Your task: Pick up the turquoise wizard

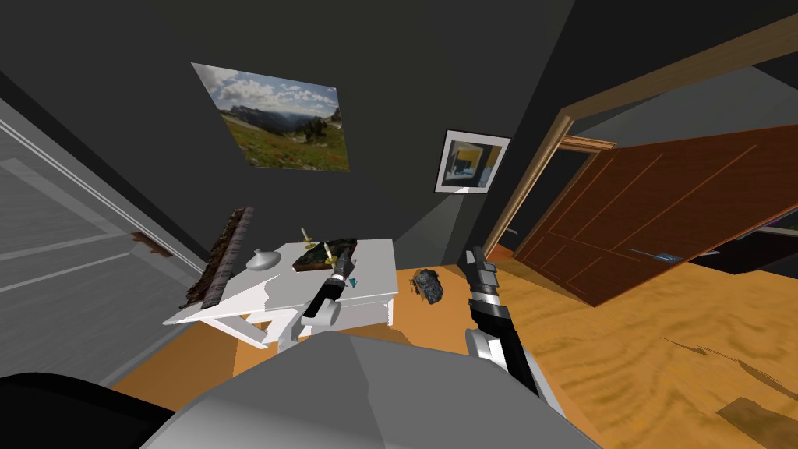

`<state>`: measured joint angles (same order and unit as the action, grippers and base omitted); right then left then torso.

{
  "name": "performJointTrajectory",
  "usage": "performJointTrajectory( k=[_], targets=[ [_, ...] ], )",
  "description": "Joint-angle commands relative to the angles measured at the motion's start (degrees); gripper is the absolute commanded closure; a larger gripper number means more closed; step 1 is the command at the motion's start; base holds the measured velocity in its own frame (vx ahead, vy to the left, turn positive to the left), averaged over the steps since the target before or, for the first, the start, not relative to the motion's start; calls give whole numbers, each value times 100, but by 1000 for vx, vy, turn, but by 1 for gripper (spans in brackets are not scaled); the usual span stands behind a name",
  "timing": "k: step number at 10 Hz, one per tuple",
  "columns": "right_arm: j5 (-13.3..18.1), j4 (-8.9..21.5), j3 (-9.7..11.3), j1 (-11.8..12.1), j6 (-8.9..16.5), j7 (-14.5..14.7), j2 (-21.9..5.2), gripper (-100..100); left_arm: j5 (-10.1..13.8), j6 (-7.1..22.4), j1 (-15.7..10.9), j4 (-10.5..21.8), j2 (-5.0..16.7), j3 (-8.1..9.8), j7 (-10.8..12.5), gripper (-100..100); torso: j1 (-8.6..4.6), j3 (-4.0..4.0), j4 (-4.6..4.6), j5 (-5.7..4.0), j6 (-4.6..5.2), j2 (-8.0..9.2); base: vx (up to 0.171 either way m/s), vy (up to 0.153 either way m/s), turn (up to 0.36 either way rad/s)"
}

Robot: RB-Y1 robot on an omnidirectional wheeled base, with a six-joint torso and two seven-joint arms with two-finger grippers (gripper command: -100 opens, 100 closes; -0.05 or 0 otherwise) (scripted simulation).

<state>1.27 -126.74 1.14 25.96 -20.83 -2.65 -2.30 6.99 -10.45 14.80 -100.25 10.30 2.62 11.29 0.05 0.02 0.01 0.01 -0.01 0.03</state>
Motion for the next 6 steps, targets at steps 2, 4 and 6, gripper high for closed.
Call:
performJointTrajectory(
  k=[2, 4, 6],
  targets=[
    [0, 0, 0, 0, 0, 0, 0, 0, 56, 290, -98, 268, 53, -44, 89, -100, 3, 0, 0, 1, 0, 0, -12, 15, -26],
    [0, 0, 0, 0, 0, 0, 0, 0, 118, 644, -264, 598, 82, -110, 189, -100, 1, -1, 0, 0, 0, -1, -7, 15, -24],
    [0, 0, 0, 0, 0, 0, 0, 0, 150, 816, -345, 830, 92, -146, 238, -100, 3, -1, 0, 0, -1, -3, -6, 16, -12]
  ],
)
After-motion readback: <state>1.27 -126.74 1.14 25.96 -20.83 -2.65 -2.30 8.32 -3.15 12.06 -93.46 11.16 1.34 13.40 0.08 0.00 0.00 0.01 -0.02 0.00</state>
